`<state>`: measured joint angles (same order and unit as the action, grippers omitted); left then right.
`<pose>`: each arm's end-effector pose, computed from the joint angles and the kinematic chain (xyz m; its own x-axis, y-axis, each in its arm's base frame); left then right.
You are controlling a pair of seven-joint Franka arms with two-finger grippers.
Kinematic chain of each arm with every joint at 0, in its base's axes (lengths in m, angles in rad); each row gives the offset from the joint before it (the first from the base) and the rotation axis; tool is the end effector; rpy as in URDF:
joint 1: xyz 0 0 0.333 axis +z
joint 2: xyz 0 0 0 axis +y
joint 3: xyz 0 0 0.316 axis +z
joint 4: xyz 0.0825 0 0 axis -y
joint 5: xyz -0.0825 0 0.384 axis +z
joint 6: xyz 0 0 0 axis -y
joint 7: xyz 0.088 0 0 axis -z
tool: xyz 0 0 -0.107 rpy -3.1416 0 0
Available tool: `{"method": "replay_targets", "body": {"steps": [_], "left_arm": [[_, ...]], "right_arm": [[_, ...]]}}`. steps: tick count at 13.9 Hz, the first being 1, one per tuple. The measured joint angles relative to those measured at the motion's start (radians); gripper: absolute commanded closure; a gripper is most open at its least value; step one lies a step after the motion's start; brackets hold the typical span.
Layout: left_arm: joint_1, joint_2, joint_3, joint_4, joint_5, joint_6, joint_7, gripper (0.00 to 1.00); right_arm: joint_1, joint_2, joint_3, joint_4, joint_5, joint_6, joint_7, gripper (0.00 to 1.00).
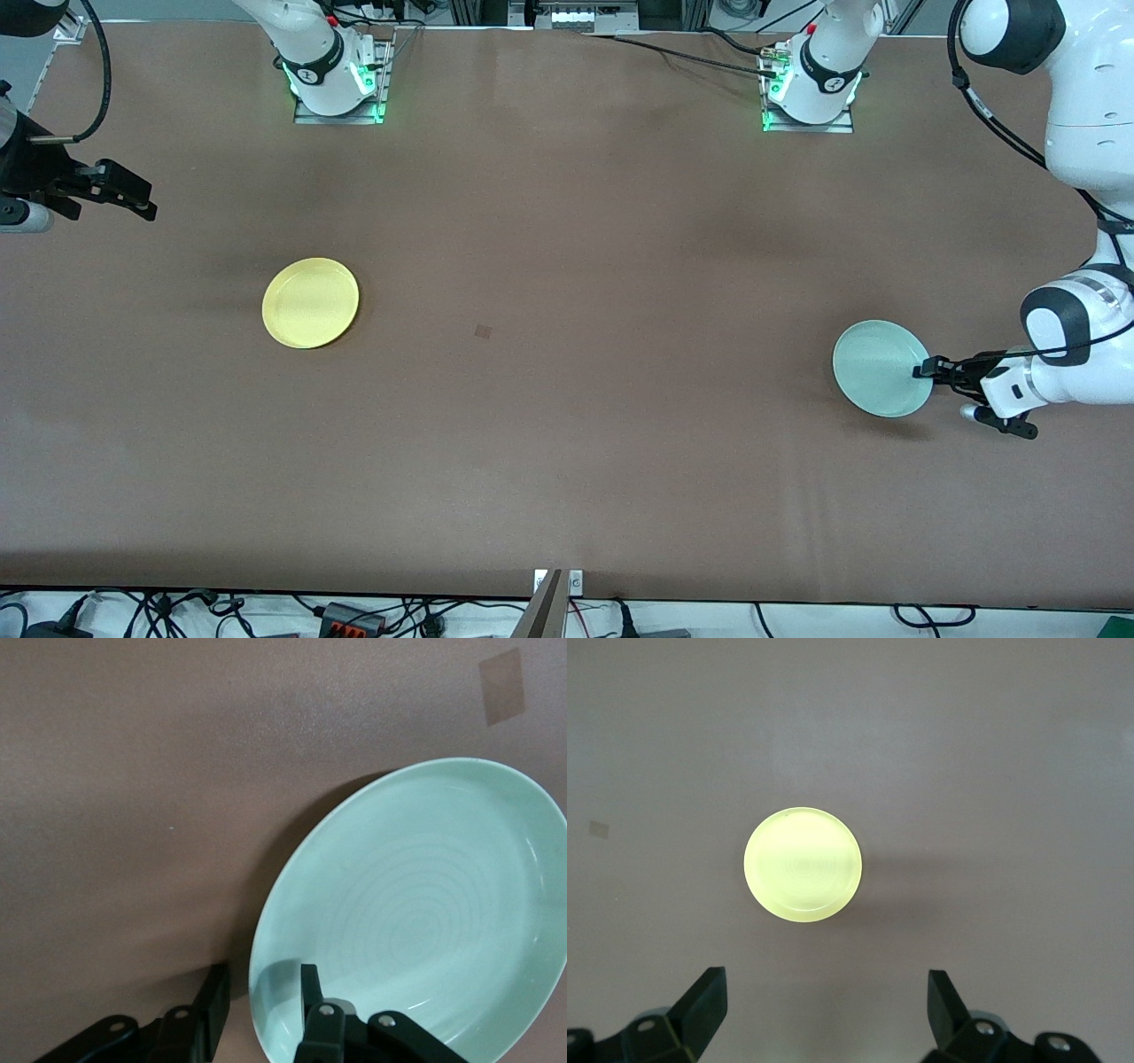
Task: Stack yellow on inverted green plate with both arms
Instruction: 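Grasp the green plate rim with the left gripper and lift it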
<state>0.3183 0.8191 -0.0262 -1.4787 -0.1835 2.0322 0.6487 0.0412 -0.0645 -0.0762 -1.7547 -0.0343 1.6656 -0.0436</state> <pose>0.6597 0.1903 0.1697 0.9581 -0.2598 -0.1210 -0.2169 -0.9332 0.2864 0.5380 -0.0233 0.5806 0.9996 0.0121 -0.0261 0.0128 -0.9995 0.0280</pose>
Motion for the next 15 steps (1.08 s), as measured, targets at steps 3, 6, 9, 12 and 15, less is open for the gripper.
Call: {"method": "replay_targets", "body": {"steps": [3,6,9,12,15], "left_arm": [[0.000,0.000,0.000,0.001,0.000,0.001,0.007,0.99],[0.000,-0.001,-0.003,0.011,-0.001,0.002,0.008,0.99],[-0.009,-0.027,-0.009,0.029,-0.001,-0.010,0.008,0.99],[-0.055,-0.108,-0.010,0.039,0.026,-0.085,-0.033,0.99],[-0.120,-0.195,-0.012,0.039,0.140,-0.147,-0.179,0.99]], "right_arm": [[0.000,0.000,0.001,0.000,0.000,0.000,0.000,0.00],[0.000,0.000,0.001,0.000,0.000,0.000,0.000,0.00],[-0.001,0.000,-0.002,0.000,0.000,0.000,0.000,0.00],[-0.003,0.000,-0.005,0.000,0.000,0.000,0.000,0.00],[-0.003,0.000,-0.005,0.000,0.000,0.000,0.000,0.00]]}}
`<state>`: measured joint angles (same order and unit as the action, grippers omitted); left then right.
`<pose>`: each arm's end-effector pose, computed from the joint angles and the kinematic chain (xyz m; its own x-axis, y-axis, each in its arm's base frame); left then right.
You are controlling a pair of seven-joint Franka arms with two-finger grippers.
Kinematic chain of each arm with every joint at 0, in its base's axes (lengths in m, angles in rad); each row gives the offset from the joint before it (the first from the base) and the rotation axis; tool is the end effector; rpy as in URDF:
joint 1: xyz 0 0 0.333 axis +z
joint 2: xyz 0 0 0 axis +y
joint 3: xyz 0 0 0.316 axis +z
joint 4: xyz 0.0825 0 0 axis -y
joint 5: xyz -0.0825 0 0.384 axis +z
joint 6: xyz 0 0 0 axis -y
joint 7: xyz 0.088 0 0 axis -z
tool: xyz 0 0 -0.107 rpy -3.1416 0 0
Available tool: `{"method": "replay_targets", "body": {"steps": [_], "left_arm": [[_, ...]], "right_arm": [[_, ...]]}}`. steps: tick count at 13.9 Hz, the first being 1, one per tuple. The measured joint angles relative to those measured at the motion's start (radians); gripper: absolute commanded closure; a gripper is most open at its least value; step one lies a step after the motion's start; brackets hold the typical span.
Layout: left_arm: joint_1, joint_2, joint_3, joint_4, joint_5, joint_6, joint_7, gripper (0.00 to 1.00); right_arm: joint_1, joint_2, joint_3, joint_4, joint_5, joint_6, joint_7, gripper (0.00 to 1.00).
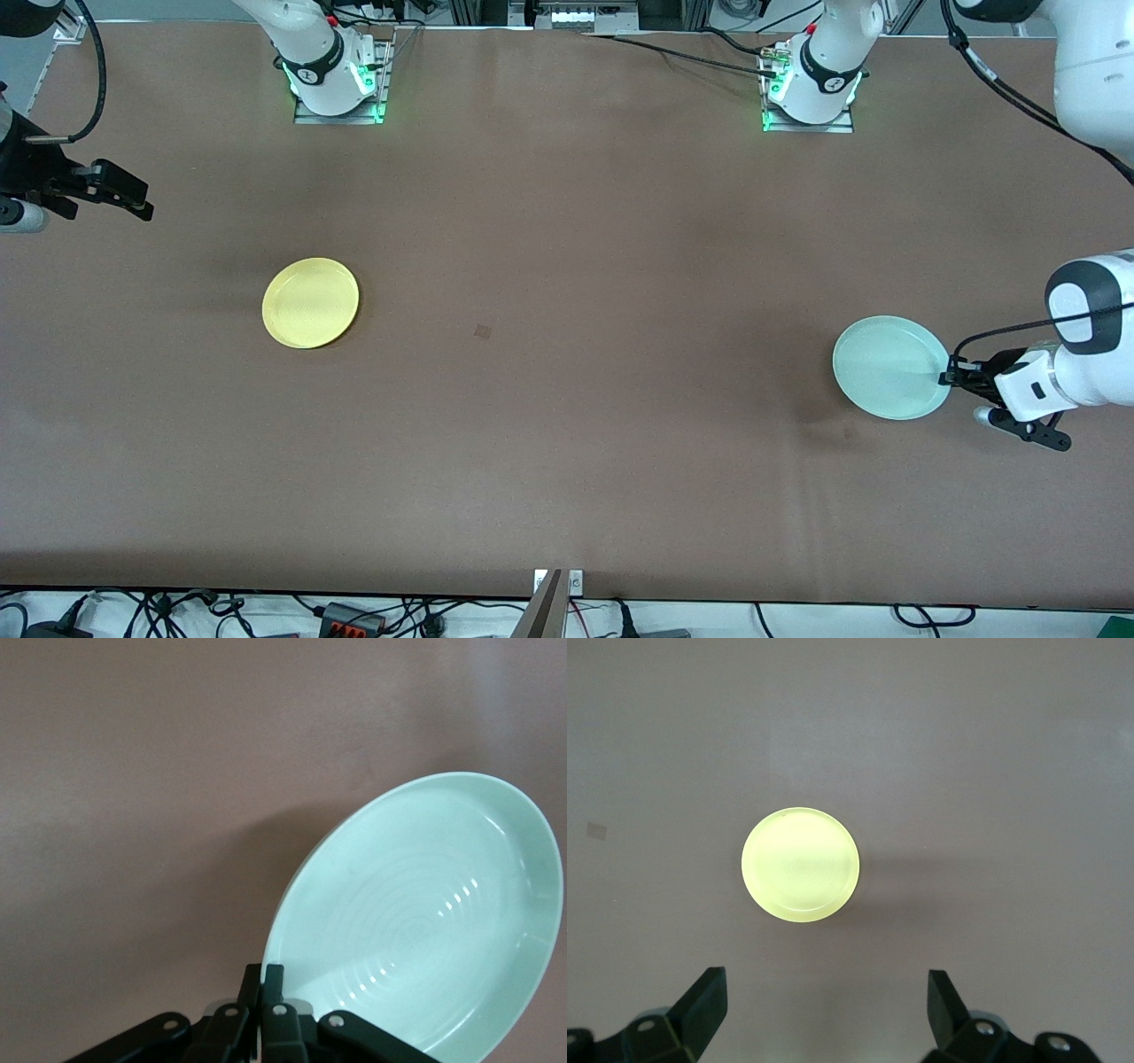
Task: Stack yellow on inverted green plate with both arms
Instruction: 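Grasp the green plate rim with the left gripper and lift it, then flip the green plate with the left gripper while the right gripper grasps yellow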
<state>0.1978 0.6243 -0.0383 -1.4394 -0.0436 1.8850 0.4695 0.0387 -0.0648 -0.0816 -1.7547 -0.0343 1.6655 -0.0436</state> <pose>0.6876 0.1119 0.3116 0.9481 -0.2897 -0.1312 -0.2725 -0.9527 0.1347 0.5377 -0.0277 0.5808 0.9997 0.0042 -0.0259 0.0050 -0.9996 0.0277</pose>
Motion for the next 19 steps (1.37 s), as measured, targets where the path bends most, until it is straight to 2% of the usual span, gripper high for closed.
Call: {"method": "replay_targets", "body": {"steps": [3,7,14,17,19], "left_arm": [[-0.091,-0.045,-0.003,0.000,0.041,-0.068,-0.158,0.99],[-0.257,-0.082,-0.009,0.009,0.204,-0.147,-0.443,0.99],[-0.547,-0.088,-0.009,0.026,0.361,-0.251,-0.905,0.99],[-0.639,-0.060,-0.007,0.024,0.398,-0.306,-1.084,0.99],[-0.699,-0.027,-0.005,0.023,0.461,-0.336,-1.208,0.99]], "right_arm": [[0.001,0.001,0.003,0.000,0.009,0.000,0.000,0.00],[0.003,0.044,0.007,-0.007,0.012,-0.004,0.000,0.00],[-0.001,0.303,0.004,-0.014,0.013,0.006,0.000,0.00],[-0.001,0.411,0.004,-0.004,0.019,0.051,0.000,0.00],[-0.011,0.490,0.002,0.021,0.059,0.086,0.001,0.00]]}}
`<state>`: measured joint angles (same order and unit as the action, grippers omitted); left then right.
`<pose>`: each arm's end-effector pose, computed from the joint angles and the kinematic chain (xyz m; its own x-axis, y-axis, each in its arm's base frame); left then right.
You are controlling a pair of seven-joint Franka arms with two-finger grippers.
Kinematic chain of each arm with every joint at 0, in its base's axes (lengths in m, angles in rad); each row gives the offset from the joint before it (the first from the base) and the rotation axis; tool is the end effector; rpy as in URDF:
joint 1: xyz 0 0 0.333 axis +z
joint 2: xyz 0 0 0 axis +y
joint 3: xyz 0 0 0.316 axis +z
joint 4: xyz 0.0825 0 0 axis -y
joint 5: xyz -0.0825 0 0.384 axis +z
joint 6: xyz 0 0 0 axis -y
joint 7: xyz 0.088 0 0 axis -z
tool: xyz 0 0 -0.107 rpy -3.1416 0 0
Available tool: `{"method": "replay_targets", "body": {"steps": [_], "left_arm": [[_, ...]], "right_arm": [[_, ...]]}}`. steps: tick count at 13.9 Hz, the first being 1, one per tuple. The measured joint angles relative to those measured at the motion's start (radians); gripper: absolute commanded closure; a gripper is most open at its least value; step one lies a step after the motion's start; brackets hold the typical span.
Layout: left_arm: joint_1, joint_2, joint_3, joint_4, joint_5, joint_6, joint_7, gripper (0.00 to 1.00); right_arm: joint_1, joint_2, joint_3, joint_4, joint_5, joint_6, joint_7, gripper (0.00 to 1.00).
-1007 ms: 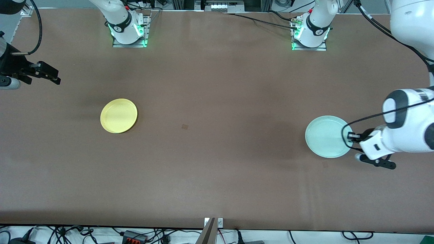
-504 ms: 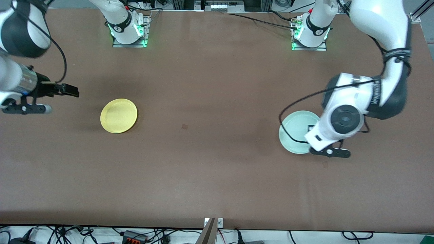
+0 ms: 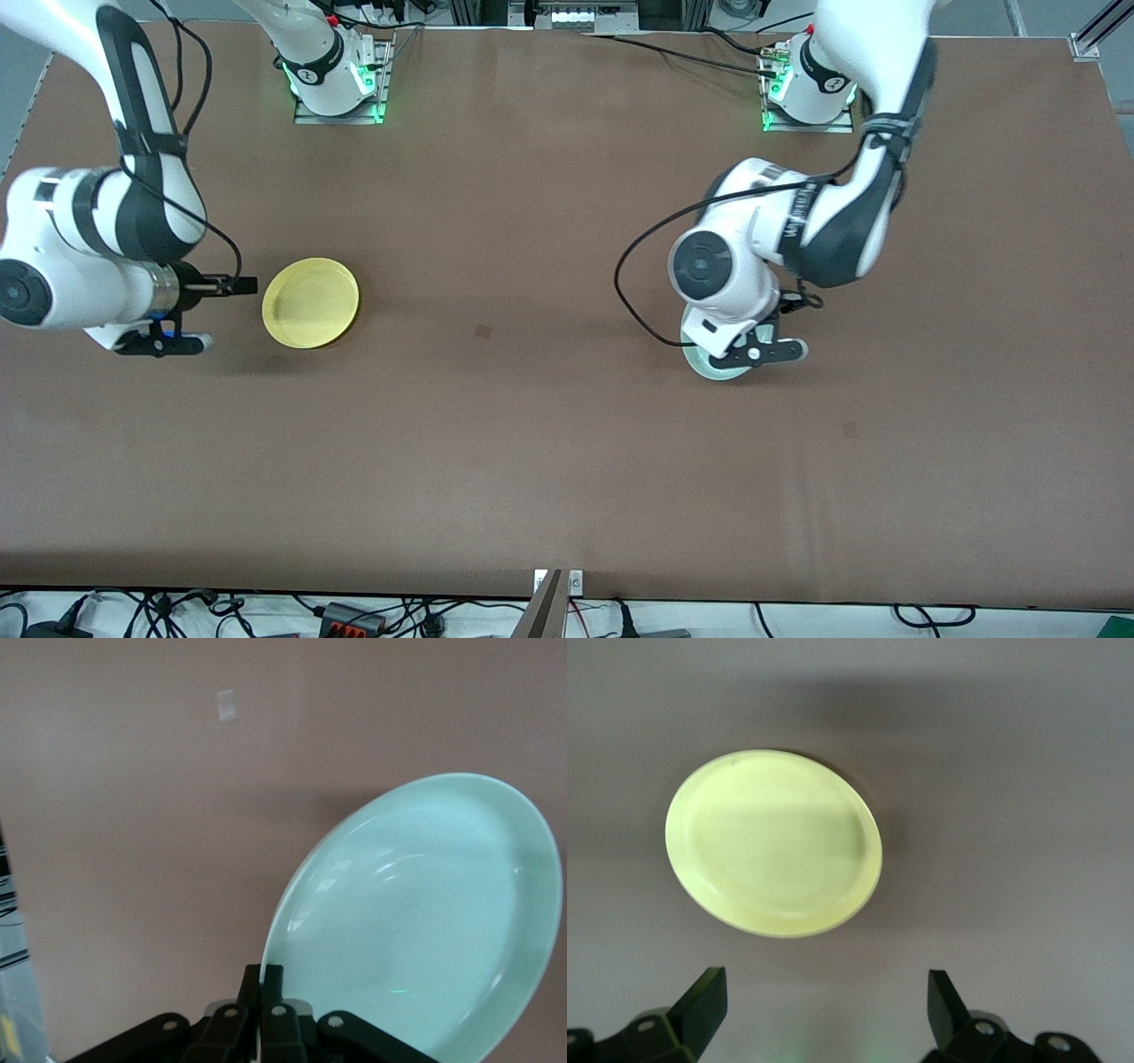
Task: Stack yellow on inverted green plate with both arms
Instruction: 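Flip the green plate with the left gripper while the right gripper grasps yellow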
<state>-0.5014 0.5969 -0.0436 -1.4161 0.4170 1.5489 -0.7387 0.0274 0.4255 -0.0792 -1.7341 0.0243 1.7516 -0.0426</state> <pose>0.5921 -0.3016 0.3308 0.9861 0.1340 -0.0981 0.0577 -0.8304 -0.5541 0.6086 -0.0258 0.3097 0.9183 -0.0158 -0.3956 -0.0191 -0.9998 -0.0044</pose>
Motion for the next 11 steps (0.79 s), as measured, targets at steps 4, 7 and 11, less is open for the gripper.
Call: {"method": "replay_targets", "body": {"steps": [4,7,11], "left_arm": [[-0.084,0.044,0.003,0.000,0.042,-0.024,-0.168,0.99],[-0.097,0.053,0.003,0.000,0.042,-0.027,-0.212,0.99],[-0.148,0.094,0.005,0.000,0.058,-0.049,-0.326,0.99]], "right_arm": [[-0.070,0.138,-0.003,0.020,0.133,0.056,-0.078,0.00],[-0.104,0.187,-0.004,0.027,0.150,0.081,-0.126,0.00],[-0.110,0.208,-0.003,0.028,0.151,0.082,-0.131,0.19]]}}
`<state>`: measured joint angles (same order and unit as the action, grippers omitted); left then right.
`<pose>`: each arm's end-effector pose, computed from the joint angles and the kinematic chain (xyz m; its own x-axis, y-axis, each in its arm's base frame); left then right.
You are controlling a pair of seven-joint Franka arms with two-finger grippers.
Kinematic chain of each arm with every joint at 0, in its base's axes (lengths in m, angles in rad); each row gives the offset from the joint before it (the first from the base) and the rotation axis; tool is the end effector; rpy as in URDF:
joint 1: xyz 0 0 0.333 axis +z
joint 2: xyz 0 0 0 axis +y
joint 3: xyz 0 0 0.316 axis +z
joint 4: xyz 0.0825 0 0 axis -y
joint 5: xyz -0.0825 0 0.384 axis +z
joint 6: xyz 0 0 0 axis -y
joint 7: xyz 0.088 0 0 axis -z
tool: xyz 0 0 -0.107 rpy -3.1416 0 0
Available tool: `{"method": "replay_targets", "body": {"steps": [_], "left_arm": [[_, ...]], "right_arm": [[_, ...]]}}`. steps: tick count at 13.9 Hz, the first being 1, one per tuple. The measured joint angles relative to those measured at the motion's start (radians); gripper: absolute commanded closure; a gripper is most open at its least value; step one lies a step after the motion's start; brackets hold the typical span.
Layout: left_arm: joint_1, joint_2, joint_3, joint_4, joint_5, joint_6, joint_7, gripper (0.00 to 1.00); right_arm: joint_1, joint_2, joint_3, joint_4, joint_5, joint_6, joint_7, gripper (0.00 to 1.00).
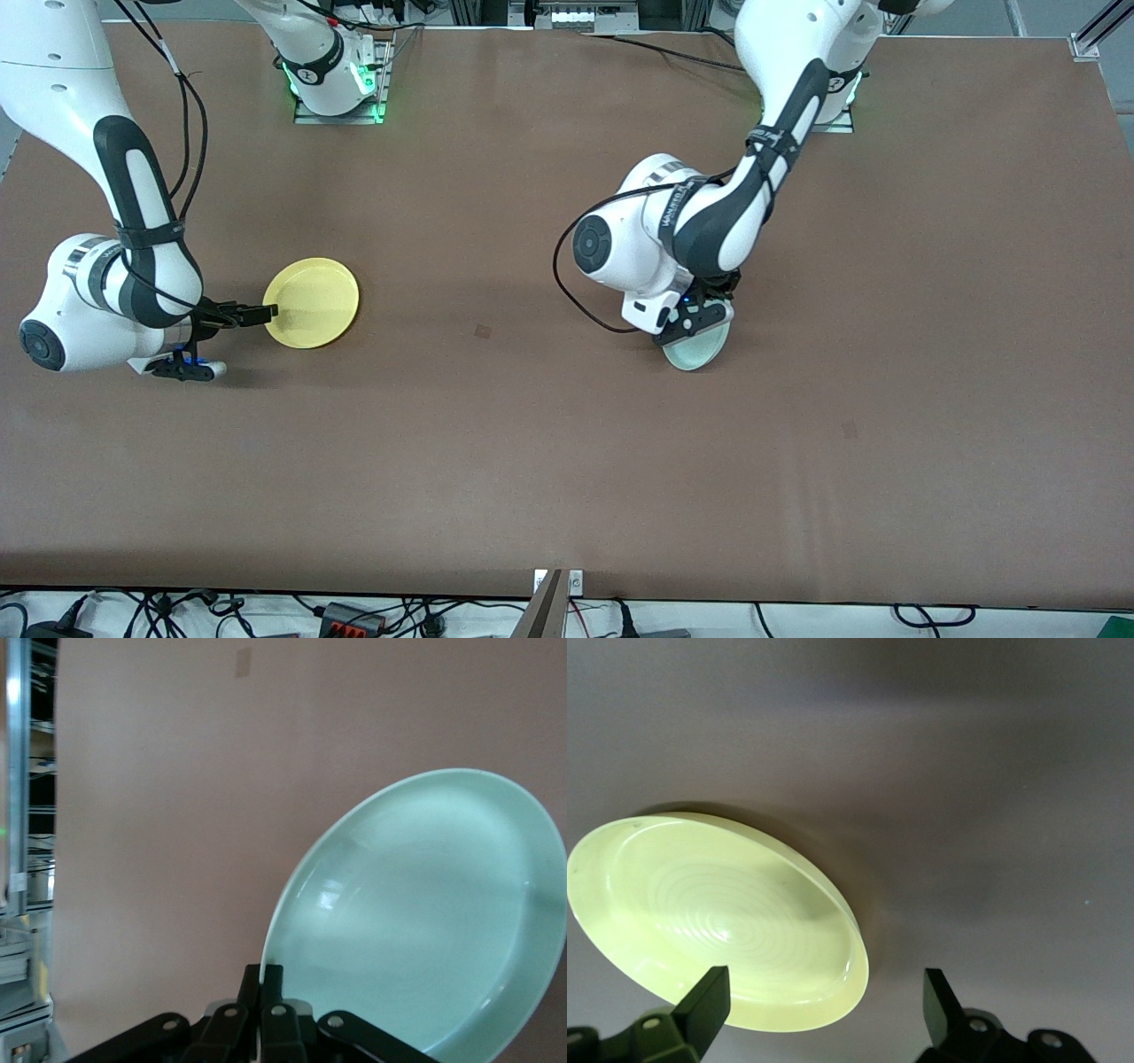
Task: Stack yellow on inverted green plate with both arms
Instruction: 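Flip the green plate with the left gripper while the right gripper grasps yellow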
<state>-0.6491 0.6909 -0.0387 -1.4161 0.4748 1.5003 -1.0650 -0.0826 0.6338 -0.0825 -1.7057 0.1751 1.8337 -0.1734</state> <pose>0.5411 -0.3723 0.2704 0.9696 0.2394 0.0514 0.2107 -0.7090 -0.6730 0.6075 -0.0838 0.1962 0.8861 -0.0291 -0.4626 -0.1155 -0.9804 -0.1594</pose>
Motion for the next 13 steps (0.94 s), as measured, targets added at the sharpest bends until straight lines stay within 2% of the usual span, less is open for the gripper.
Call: {"method": "replay_targets", "body": {"steps": [2,4,5,7,11,13], "left_arm": [[-0.014,0.004,0.004,0.000,0.006,-0.011,-0.033,0.97],[-0.024,0.009,0.006,0.000,0.011,-0.022,-0.058,0.86],[-0.029,0.012,0.006,0.000,0.012,-0.026,-0.065,0.71],[-0.039,0.018,0.007,0.000,0.012,-0.032,-0.068,0.27],[-0.053,0.026,0.007,0.000,0.012,0.014,-0.068,0.25],[-0.055,0.026,0.007,0.007,0.012,0.068,-0.068,0.24]], "right_arm": [[0.000,0.013,0.001,0.000,0.000,0.000,-0.001,0.23],[0.000,0.027,0.001,0.001,0.000,0.000,-0.008,0.28],[0.000,0.035,0.001,0.001,0.000,0.001,-0.012,0.34],[-0.001,0.045,0.001,0.001,0.000,0.001,-0.018,0.41],[-0.004,0.061,0.000,0.001,0.000,0.001,-0.031,0.63],[-0.008,0.064,0.000,0.003,0.000,0.001,-0.038,0.82]]}}
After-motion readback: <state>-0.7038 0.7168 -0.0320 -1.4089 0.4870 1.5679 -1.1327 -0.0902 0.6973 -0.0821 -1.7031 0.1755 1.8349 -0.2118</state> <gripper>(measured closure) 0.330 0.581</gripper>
